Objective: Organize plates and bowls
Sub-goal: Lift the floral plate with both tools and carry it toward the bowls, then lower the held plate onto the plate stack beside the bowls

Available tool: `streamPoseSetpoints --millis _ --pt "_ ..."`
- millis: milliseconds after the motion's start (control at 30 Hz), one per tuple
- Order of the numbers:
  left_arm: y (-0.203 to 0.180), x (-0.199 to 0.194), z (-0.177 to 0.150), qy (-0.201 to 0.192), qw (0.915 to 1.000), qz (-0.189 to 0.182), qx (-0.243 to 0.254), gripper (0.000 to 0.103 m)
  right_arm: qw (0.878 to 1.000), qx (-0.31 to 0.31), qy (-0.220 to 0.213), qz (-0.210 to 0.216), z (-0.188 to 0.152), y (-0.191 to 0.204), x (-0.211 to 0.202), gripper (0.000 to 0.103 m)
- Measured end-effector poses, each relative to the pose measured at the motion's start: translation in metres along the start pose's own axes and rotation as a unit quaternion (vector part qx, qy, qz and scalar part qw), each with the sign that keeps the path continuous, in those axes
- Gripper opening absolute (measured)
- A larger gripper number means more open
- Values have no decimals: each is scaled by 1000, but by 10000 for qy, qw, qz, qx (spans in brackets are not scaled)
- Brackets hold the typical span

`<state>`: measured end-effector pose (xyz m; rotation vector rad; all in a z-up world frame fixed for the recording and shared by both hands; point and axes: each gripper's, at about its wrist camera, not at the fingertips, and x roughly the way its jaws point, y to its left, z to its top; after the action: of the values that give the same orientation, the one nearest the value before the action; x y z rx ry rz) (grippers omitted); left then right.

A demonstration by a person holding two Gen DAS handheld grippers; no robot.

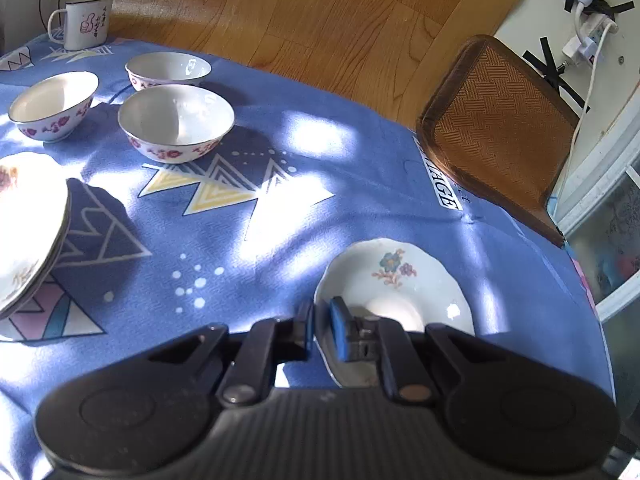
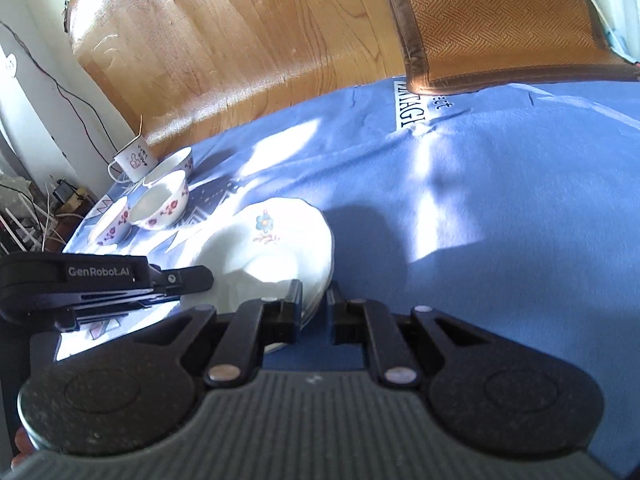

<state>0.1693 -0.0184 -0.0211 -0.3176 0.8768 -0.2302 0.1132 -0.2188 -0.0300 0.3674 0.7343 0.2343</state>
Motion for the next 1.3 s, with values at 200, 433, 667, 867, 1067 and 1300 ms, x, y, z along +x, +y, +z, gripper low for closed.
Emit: streamPoseSetpoints --millis 200,433,667,867,1067,1300 --pt "11 -11 -10 -36 10000 -49 -20 10 9999 92 -56 -28 -9 10 -3 14" --pt "18 -24 -16 -137 9999 -48 18 10 9999 -44 -149 -73 -19 25 -11 14" --pt "25 -46 -19 -400 9992 7 28 10 9994 -229 -244 11 -21 42 -16 14" --pt "40 -65 -15 -648 9977 169 -60 10 9984 -446 -267 202 -17 64 -12 14" --pt "69 -87 -8 -948 9939 445 -343 11 9949 -828 -208 543 -8 98 5 14" --pt "117 -111 3 -1304 9835 909 -861 11 9851 -1378 -53 1030 1 150 35 14"
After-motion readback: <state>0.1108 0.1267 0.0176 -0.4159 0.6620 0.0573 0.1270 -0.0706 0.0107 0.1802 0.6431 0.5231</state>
